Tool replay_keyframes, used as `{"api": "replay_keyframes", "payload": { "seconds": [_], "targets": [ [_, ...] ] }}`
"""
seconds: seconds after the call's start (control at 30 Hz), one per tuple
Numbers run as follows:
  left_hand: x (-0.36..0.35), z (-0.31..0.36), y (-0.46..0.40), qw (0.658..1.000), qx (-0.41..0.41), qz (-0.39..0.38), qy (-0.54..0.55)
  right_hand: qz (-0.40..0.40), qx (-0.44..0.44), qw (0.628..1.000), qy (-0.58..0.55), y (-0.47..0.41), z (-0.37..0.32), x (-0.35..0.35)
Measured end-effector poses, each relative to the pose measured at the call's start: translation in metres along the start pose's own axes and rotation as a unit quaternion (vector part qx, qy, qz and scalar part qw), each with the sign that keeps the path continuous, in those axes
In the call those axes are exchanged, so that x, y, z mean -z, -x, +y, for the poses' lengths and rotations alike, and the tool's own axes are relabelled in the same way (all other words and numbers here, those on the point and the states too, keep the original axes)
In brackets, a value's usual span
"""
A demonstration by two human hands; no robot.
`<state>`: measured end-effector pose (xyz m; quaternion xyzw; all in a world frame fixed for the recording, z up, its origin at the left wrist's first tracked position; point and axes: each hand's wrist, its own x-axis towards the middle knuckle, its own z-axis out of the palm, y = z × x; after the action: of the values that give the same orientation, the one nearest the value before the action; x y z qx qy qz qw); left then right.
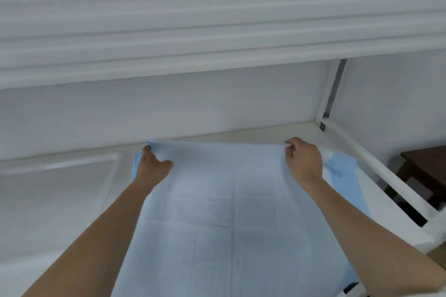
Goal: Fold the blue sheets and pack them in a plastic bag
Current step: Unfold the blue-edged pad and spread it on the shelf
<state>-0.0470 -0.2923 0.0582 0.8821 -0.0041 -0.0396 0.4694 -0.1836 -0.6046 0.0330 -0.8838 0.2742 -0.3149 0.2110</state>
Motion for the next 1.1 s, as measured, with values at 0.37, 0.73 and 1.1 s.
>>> {"api": "replay_keyframes", "payload": {
  "seconds": [0.37,0.73,1.1],
  "targets": [
    [-0.009,-0.026,-0.024,0.992,-0.038,-0.063,-0.105,-0.326,0.030,0.945,0.012,-0.008,0.012,-0.050],
    [-0.012,-0.081,0.028,0.920,0.019,-0.306,-0.245,-0.377,-0.070,0.916,0.116,0.076,0.016,-0.032],
    [0.027,-0.132,0.064,0.861,-0.022,-0.323,-0.391,-0.399,-0.048,0.910,0.105,0.177,-0.006,-0.009]
  ]
}}
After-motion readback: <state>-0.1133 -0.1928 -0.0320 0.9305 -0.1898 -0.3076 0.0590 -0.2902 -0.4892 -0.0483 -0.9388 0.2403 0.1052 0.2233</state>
